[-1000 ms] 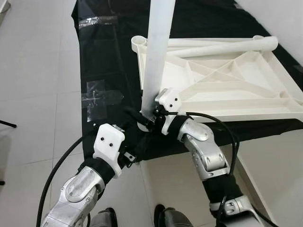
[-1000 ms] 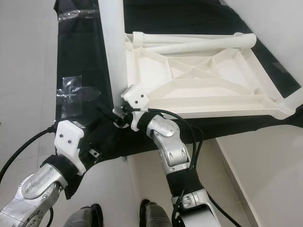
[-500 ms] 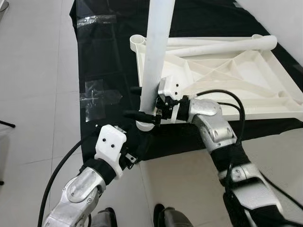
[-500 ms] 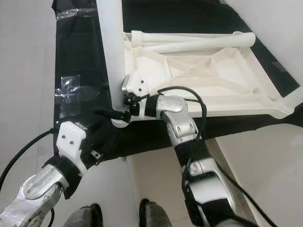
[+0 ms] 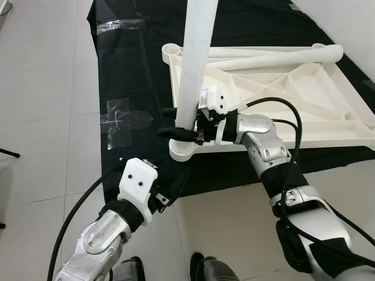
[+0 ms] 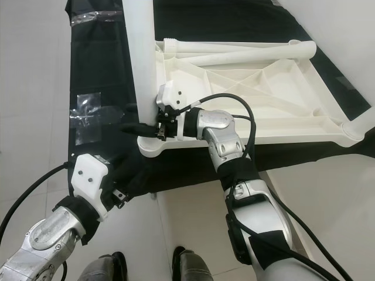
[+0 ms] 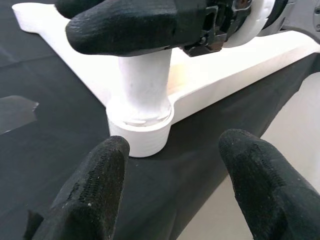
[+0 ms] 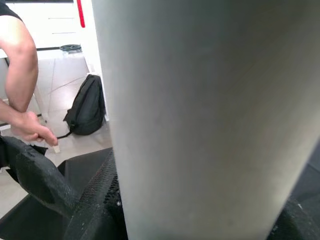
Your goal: Building children table
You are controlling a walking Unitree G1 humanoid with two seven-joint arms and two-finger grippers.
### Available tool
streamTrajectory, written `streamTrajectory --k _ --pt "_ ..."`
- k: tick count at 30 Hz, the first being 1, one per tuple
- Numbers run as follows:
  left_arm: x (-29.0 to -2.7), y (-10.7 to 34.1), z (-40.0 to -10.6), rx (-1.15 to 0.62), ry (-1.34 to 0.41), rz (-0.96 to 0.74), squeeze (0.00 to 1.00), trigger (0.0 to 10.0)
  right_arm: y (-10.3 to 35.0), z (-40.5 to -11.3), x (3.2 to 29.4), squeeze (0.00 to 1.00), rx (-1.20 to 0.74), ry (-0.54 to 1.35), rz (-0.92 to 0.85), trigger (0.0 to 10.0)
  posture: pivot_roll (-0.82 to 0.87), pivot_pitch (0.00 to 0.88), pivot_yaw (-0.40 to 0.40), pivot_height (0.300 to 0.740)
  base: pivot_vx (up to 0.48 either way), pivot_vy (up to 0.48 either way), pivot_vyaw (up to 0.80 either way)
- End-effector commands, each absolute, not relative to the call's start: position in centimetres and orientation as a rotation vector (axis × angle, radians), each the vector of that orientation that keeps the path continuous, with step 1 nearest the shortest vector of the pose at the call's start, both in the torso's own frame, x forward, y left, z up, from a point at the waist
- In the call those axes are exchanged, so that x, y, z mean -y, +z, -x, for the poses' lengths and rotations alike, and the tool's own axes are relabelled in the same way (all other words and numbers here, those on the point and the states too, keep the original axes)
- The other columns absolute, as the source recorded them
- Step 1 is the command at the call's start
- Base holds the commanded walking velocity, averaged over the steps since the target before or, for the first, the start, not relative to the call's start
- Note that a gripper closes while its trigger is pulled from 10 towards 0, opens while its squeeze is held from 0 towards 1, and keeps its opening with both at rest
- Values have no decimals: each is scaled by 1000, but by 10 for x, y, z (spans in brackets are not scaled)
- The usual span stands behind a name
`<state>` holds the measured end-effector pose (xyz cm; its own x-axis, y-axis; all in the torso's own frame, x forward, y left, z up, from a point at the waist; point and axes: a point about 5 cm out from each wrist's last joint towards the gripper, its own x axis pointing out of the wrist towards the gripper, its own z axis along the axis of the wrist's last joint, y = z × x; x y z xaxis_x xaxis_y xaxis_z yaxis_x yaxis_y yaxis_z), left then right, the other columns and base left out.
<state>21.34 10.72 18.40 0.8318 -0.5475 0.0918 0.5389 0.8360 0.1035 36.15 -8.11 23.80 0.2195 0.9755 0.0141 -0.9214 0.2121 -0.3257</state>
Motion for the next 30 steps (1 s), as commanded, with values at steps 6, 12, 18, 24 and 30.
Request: streamTrajectory --k 6,12,18,24,30 --pt "-117 183 -211 109 -545 -97 0 10000 186 -361 111 0 120 885 186 0 92 270 -114 740 0 0 0" --pt "-117 183 -212 106 -549 -94 0 10000 137 -321 126 0 -28 469 129 0 70 263 -108 740 0 0 0" --pt "-118 185 -214 119 -541 -95 0 10000 156 -343 128 0 29 470 153 0 84 259 -119 740 0 0 0" --pt "-118 190 -215 138 -550 -90 0 10000 182 -351 108 1000 91 575 160 10000 90 256 -112 740 0 0 0" --pt "-114 191 -215 146 -560 -93 0 10000 194 -355 102 0 114 810 162 10000 99 247 -111 740 0 0 0"
